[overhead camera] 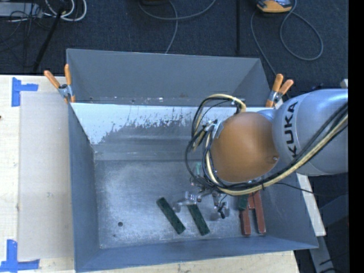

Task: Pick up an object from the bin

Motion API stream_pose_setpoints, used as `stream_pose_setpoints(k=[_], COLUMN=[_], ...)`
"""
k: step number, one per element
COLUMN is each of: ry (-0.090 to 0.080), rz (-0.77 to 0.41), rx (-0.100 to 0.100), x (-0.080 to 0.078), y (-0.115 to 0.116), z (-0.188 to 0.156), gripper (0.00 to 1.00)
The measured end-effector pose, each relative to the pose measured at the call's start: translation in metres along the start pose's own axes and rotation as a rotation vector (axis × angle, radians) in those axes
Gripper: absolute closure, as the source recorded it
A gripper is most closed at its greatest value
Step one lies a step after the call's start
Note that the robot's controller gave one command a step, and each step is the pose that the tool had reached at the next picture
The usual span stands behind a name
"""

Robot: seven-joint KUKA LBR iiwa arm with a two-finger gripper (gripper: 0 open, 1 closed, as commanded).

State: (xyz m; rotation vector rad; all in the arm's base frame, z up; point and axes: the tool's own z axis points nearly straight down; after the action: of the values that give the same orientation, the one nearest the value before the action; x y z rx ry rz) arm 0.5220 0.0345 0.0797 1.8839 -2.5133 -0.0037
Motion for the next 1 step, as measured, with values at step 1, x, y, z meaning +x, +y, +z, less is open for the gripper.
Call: stream_pose_setpoints(k=[1], ry=[0.0], rz=[0.005], rx=[-0.001], x=[0.0003], y=[-0.0001], z=[-0.0002], gripper=[1.0])
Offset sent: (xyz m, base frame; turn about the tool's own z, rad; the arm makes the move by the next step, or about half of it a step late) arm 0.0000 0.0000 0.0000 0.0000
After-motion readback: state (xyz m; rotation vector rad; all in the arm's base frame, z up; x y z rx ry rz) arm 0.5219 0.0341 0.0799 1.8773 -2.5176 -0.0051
